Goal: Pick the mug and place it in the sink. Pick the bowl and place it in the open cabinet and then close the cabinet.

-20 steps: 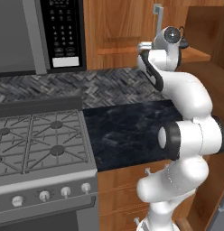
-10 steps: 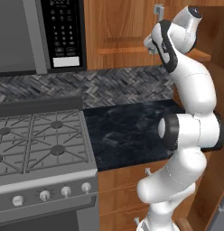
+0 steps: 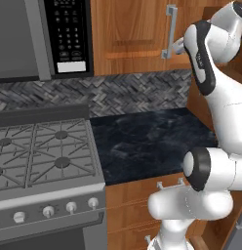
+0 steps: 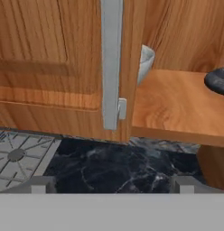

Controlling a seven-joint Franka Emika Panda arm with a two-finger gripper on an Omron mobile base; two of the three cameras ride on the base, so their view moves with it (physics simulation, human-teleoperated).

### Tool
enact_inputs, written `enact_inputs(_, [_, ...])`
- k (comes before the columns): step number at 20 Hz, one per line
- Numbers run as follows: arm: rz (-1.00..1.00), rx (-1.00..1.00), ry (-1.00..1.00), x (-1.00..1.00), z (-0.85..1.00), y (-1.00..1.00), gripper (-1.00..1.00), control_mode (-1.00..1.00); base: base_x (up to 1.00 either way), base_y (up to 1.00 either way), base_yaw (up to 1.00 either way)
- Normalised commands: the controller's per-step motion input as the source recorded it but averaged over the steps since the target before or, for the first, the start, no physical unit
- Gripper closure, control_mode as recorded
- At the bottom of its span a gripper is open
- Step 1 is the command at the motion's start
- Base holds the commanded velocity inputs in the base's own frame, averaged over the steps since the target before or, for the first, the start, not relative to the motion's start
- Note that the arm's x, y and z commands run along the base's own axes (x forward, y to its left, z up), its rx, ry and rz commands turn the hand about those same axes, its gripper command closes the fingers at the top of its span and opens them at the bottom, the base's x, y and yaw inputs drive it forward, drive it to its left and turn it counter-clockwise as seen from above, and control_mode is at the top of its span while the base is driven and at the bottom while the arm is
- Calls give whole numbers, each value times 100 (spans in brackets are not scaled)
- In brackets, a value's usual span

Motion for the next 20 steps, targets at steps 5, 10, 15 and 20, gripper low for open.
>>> enact_inputs(5, [-2,-17,-7,-99,-6,0,-100,-100,0,0,0])
enact_inputs(10, [-2,-1,-17,-79,12,0,-100,-100,0,0,0])
enact_inputs(15, [-14,-2,-22,-98,-1,-3,-100,-100,0,0,0])
enact_inputs(20, [-41,1,-6,-20,-3,-52,-100,-100,0,0,0])
